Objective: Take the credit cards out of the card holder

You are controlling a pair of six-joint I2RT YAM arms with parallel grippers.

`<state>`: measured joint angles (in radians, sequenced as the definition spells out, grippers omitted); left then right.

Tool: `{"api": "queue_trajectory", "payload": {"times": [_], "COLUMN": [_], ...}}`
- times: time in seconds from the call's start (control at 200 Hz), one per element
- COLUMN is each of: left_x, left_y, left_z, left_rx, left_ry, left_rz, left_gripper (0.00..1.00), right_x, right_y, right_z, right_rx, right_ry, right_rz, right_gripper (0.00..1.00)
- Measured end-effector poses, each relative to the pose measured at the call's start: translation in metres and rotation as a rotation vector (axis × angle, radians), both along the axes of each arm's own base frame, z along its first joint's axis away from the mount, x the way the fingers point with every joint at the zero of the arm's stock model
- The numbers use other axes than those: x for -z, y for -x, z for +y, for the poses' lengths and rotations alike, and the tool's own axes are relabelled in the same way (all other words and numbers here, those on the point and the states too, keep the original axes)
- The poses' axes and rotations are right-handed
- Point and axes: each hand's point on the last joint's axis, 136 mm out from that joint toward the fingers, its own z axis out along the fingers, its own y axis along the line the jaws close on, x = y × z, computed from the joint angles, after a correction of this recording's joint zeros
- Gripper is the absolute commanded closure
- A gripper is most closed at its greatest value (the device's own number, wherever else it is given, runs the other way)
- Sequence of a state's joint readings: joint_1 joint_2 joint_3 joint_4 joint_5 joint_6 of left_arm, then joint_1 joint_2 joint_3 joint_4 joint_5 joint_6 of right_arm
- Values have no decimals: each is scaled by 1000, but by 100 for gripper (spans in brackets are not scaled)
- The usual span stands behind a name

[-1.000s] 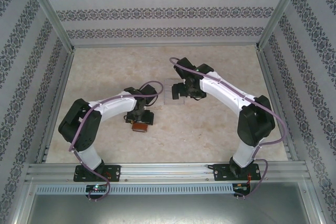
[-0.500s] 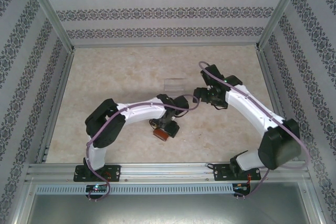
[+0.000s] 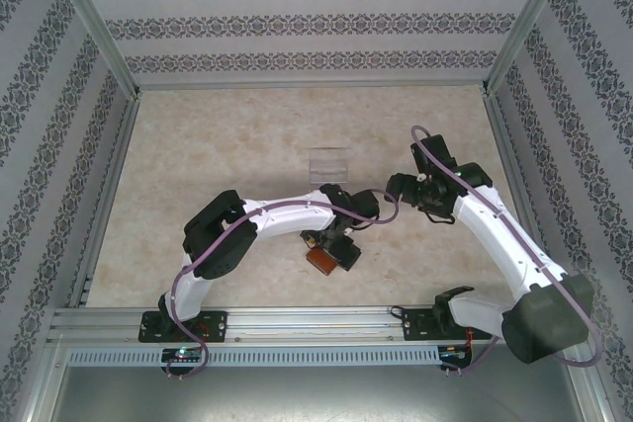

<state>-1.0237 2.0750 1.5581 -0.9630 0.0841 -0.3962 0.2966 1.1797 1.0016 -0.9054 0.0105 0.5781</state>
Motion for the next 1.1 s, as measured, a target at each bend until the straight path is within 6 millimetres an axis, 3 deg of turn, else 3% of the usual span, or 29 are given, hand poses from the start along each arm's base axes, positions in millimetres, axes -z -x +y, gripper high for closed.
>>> {"api": "queue_trajectory", "payload": {"times": [0.305, 0.724, 1.099], "left_x": [-12, -19, -17], "left_y": [-3, -5, -5], "left_z": [2, 3, 6], "left_rx": [-4, -13, -16], "left_ry": [-2, 5, -1], "left_rz": [-23, -45, -36], "left_gripper": [8, 43, 63], "right_x": [-1, 5, 6], "right_y": [11, 18, 19], "right_z": [7, 15, 18], "right_rx": [-6, -34, -44], "right_ry": [-63, -77, -77], "right_rz": [6, 30, 32], "right_gripper": [8, 8, 8]}}
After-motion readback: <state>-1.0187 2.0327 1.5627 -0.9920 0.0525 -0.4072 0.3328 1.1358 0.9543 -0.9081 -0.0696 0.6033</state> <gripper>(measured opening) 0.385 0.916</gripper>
